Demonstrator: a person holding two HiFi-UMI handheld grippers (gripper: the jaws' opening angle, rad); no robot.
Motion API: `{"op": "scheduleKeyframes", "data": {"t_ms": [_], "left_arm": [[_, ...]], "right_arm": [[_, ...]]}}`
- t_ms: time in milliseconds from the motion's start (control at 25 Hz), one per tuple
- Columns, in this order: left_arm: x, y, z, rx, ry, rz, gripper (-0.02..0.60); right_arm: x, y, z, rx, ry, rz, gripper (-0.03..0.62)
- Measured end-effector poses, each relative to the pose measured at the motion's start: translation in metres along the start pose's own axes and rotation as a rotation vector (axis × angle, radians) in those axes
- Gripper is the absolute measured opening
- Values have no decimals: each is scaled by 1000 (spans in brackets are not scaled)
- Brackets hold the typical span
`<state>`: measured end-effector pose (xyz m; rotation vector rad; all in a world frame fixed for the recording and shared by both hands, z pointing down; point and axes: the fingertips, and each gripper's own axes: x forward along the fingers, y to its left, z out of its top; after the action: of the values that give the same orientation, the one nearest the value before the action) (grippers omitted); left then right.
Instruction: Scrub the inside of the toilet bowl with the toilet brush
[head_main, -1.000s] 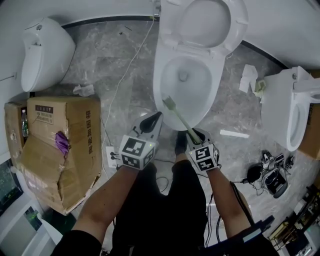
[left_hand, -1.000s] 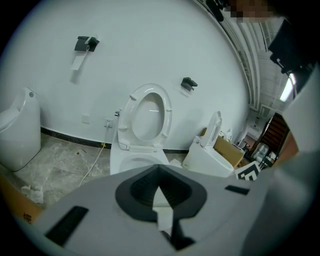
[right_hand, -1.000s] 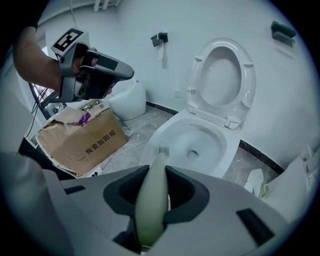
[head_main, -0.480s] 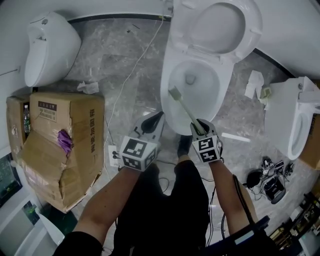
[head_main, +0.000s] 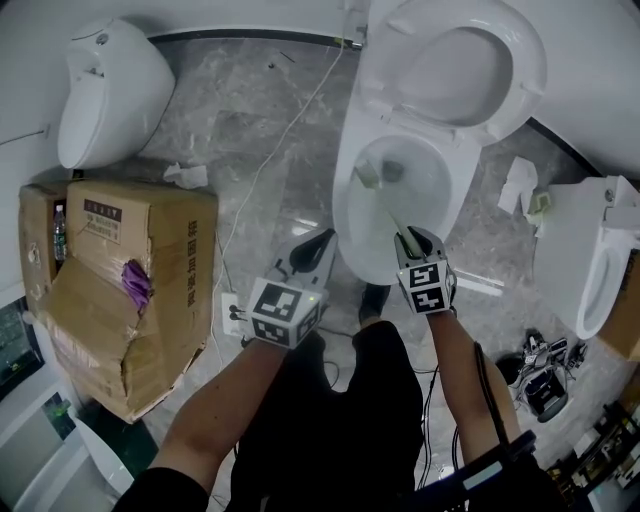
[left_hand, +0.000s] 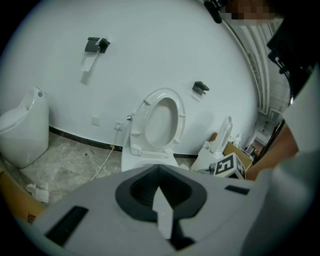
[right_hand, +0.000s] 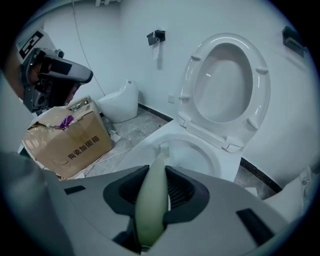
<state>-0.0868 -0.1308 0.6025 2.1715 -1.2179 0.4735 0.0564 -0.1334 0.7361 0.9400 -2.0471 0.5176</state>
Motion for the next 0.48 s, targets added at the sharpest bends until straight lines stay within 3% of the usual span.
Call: {"op": "scheduleKeyframes", "data": {"t_ms": [480], "left_arm": [[13, 4, 4, 21, 20, -12, 8]], "right_arm": [[10, -50, 15, 81, -11, -82, 104]]}}
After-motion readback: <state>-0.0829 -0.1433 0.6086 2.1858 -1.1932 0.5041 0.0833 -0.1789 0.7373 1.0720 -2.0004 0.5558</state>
